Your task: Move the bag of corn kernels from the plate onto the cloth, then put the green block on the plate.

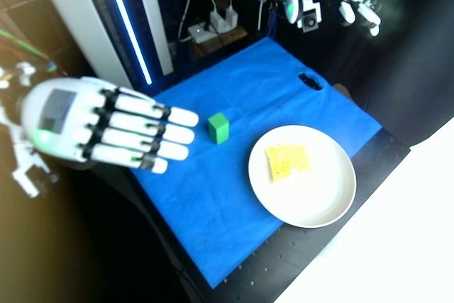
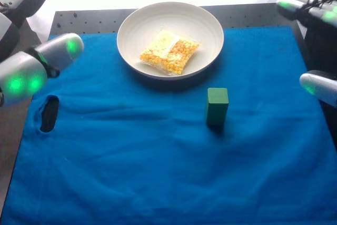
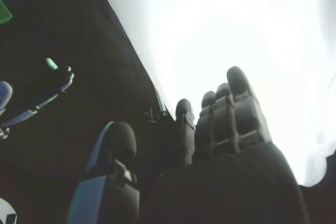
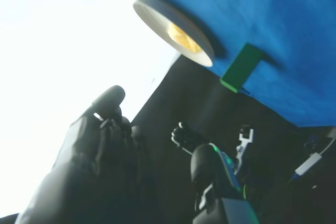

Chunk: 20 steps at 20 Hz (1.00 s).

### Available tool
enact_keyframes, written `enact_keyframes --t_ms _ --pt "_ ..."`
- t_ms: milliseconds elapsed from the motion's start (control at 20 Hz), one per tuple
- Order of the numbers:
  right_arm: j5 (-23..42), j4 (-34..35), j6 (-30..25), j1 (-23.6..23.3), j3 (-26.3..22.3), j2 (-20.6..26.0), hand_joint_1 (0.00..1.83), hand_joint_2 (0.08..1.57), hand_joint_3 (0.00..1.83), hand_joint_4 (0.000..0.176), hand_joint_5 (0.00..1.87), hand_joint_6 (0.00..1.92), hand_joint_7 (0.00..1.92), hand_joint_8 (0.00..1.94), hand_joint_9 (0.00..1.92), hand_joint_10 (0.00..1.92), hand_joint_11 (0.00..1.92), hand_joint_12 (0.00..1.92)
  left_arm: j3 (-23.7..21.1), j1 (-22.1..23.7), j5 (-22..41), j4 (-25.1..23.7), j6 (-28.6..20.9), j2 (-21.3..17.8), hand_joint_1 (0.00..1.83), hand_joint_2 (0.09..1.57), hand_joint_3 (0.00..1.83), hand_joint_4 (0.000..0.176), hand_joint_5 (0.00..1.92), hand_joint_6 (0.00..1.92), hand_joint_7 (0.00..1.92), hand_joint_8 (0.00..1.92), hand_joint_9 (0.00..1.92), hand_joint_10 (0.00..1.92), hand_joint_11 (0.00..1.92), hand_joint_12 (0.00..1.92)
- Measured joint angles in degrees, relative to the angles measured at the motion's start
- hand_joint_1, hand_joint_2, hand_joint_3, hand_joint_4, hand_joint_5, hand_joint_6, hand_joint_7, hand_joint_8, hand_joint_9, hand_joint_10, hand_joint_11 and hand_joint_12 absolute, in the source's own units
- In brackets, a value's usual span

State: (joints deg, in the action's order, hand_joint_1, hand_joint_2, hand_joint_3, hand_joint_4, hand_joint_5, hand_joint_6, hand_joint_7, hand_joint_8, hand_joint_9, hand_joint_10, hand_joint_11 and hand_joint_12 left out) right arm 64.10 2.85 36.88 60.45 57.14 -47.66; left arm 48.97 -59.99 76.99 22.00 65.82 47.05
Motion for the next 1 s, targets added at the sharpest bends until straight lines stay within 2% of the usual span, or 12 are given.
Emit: enact_keyframes --t_ms 50,200,300,400,500,550,600,650,700,800,900,1000 --pt "0.0 -0.1 0.0 0.0 0.0 -0.2 0.36 1.38 0.04 0.047 0.0 0.0 0.0 0.0 0.0 0.0 0.0 0.0 0.0 0.0 0.0 0.1 0.0 0.0 0.1 1.41 0.0 0.096 0.0 0.0 0.0 0.0 0.0 0.0 0.0 0.08" --pt "0.0 -0.1 0.0 0.0 0.0 -0.4 0.39 1.4 0.03 0.0 0.0 0.0 0.0 0.0 0.0 0.0 0.0 0.0 0.0 0.0 -0.1 0.5 0.0 0.0 0.12 1.4 0.0 0.111 0.0 0.0 0.0 0.0 0.0 0.0 0.0 0.16" --pt "0.0 0.0 0.0 0.0 0.0 -0.4 0.38 1.39 0.02 0.01 0.0 0.0 0.0 0.0 0.0 0.0 0.0 0.0 0.5 0.2 -0.2 0.3 0.0 0.6 0.13 1.41 0.0 0.103 0.0 0.0 0.0 0.0 0.0 0.0 0.0 0.13" --pt "0.1 0.1 0.0 0.0 0.0 -0.6 0.33 1.39 0.01 0.0 0.0 0.0 0.0 0.0 0.0 0.0 0.0 0.0 1.9 1.9 -2.5 0.4 -0.1 1.7 0.14 1.39 0.0 0.094 0.0 0.0 0.0 0.0 0.0 0.0 0.0 0.02" --pt "0.1 0.0 0.0 0.0 -0.1 -0.7 0.32 1.38 0.01 0.0 0.0 0.0 0.0 0.0 0.0 0.0 0.0 0.0 6.1 8.1 -9.8 0.4 0.0 4.3 0.31 1.37 0.0 0.068 0.02 0.01 0.0 0.0 0.0 0.0 0.0 0.0" --pt "0.2 0.0 0.0 0.0 -0.2 -0.7 0.33 1.38 0.0 0.0 0.0 0.0 0.0 0.0 0.0 0.0 0.0 0.0 8.2 11.0 -12.9 0.0 0.0 5.5 0.42 1.35 0.0 0.086 0.05 0.02 0.0 0.0 0.0 0.0 0.01 0.01" --pt "0.3 -0.1 0.0 0.1 -0.2 -0.9 0.32 1.38 0.0 0.0 0.0 0.0 0.0 0.0 0.0 0.0 0.0 0.0 10.3 14.1 -17.0 -1.3 0.0 6.9 0.5 1.32 0.0 0.075 0.07 0.02 0.0 0.0 0.0 0.0 0.0 0.0" --pt "0.5 0.2 0.0 0.5 -0.2 -1.1 0.32 1.38 0.01 0.009 0.0 0.0 0.0 0.0 0.0 0.0 0.0 0.0 12.7 17.2 -21.7 -2.8 0.0 8.8 0.58 1.31 0.0 0.03 0.05 0.01 0.0 0.0 0.0 0.0 0.0 0.0" --pt "0.1 0.2 0.0 0.6 -0.2 -1.2 0.31 1.38 0.01 0.029 0.0 0.0 0.0 0.0 0.0 0.0 0.0 0.0 15.3 20.1 -27.1 -3.9 0.0 11.1 0.6 1.3 0.0 0.017 0.04 0.01 0.0 0.0 0.0 0.0 0.05 0.02" --pt "0.2 0.0 0.0 0.6 -0.2 -1.3 0.37 1.39 0.0 0.023 0.0 0.0 0.0 0.0 0.0 0.0 0.0 0.0 19.6 23.7 -35.6 -4.9 0.0 14.8 0.6 1.31 0.0 0.061 0.09 0.02 0.0 0.0 0.0 0.0 0.0 0.41" --pt "0.2 0.3 0.0 0.7 -0.2 -1.4 0.4 1.38 0.0 0.04 0.0 0.0 0.0 0.0 0.0 0.0 0.0 0.0 23.9 27.0 -44.0 -6.2 0.0 18.2 0.8 1.25 0.0 0.016 0.18 0.05 0.08 0.01 0.04 0.02 0.0 0.6" --pt "0.3 0.8 0.0 1.3 -0.2 -1.6 0.43 1.39 0.0 0.041 0.0 0.0 0.0 0.0 0.0 0.0 0.0 0.0 27.9 29.3 -49.9 -6.8 0.2 21.8 0.9 1.22 0.0 0.0 0.22 0.04 0.13 0.01 0.1 0.03 0.0 0.75"
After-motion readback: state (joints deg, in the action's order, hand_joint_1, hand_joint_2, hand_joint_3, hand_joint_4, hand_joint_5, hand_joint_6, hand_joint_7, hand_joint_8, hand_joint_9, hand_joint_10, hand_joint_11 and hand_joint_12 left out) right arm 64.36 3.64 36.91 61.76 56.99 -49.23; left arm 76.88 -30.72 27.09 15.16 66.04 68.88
